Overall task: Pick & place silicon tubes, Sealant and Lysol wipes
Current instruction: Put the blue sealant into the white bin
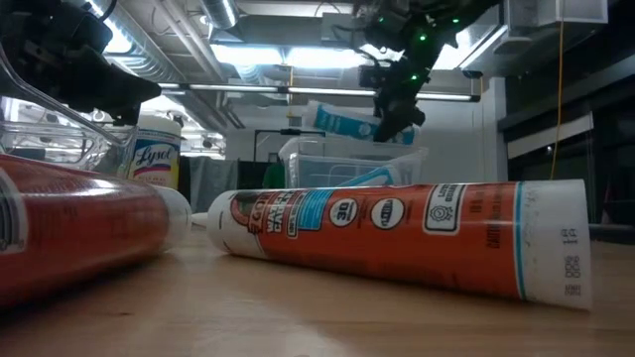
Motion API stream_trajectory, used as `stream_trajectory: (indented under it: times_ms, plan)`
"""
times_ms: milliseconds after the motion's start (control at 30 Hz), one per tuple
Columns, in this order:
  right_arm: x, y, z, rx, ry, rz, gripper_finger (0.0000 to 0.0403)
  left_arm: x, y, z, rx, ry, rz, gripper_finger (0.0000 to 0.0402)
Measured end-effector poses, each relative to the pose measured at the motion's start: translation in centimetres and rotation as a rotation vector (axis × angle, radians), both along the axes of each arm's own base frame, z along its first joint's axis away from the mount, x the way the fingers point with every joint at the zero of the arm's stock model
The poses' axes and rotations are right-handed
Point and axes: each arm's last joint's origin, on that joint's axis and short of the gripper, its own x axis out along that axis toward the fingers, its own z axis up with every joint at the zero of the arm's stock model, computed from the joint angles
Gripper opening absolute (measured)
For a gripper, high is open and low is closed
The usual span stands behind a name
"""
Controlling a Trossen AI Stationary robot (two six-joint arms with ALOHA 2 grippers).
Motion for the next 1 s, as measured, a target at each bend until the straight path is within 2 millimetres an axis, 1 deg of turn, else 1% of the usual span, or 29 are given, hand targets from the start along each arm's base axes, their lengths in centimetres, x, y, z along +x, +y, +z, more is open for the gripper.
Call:
stream_trajectory:
  times_ms: [100,200,433,733,1000]
  plan:
    - [0.7,-0.8,0.3,0.043,0.068,0.0,0.0216,0.0,0.0,0.0,0.0,0.0,0.0,0.0013]
    - [1.1,-1.4,0.7,0.132,0.12,0.027,0.0216,0.0,0.0,0.0,0.0,0.0,0.0,0.001]
    - [2.3,-3.0,0.9,0.246,0.172,0.051,0.0216,0.0,0.0,0.0,0.0,0.0,0.0,0.0011]
    - [2.4,-4.1,-0.3,0.286,0.219,0.04,0.0216,0.0,0.0,0.0,0.0,0.0,0.0,0.0008]
    - [2.4,-5.0,-2.1,0.371,0.257,0.039,0.0216,0.0,0.0,0.0,0.0,0.0,0.0,0.0012]
